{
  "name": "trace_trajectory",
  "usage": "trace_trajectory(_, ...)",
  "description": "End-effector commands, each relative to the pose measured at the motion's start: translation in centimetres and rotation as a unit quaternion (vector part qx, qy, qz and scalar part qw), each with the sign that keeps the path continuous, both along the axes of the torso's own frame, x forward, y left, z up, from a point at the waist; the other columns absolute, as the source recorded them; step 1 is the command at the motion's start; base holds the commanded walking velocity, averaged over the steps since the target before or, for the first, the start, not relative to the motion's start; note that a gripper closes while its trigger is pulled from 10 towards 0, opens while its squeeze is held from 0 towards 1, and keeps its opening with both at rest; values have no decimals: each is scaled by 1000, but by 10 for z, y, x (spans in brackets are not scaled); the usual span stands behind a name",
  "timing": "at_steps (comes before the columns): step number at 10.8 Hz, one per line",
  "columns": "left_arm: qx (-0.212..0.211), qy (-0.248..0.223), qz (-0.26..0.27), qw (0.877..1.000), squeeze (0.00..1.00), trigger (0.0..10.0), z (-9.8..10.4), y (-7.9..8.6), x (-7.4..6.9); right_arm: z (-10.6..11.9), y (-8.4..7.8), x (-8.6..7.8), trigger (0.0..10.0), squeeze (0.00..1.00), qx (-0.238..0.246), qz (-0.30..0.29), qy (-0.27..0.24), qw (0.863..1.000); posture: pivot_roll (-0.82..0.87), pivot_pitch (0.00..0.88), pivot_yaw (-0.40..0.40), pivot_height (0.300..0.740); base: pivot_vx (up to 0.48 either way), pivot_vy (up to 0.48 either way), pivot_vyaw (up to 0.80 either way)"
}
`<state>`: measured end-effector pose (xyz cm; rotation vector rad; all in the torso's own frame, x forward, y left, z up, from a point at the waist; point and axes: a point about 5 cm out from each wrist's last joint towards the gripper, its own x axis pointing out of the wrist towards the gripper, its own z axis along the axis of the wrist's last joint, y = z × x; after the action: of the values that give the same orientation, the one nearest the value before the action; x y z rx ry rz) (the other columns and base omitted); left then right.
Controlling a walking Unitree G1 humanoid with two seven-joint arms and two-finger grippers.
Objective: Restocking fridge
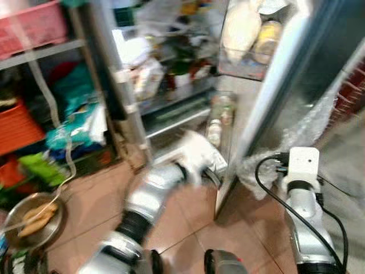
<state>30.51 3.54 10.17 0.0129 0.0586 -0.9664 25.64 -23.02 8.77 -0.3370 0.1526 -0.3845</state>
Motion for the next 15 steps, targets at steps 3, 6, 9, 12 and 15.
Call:
trace_trajectory(3,2,-24,134,991,0,10000,0,44,11,-1,-13,-4,10000,0,-27,-31,18,999,-16,91,7,740,0,0,0)
trace_trajectory(6,28,-10,197,980,0,10000,-10,53,18,-3,-23,-18,10000,0,-35,-57,34,997,-38,101,16,740,0,0,-533)
trace_trajectory(9,31,-22,190,981,0,10000,-5,38,25,-3,-28,-19,10000,0,-29,-66,37,997,-42,100,22,740,0,0,-800)
trace_trajectory(12,19,-32,172,984,0,10000,1,19,27,-6,-19,-22,10000,0,-15,-52,41,998,-45,93,20,740,366,0,-200)
trace_trajectory(15,29,-37,152,987,0,10000,1,2,28,-6,-18,-23,10000,0,-15,-52,43,998,-52,95,28,740,447,0,0)
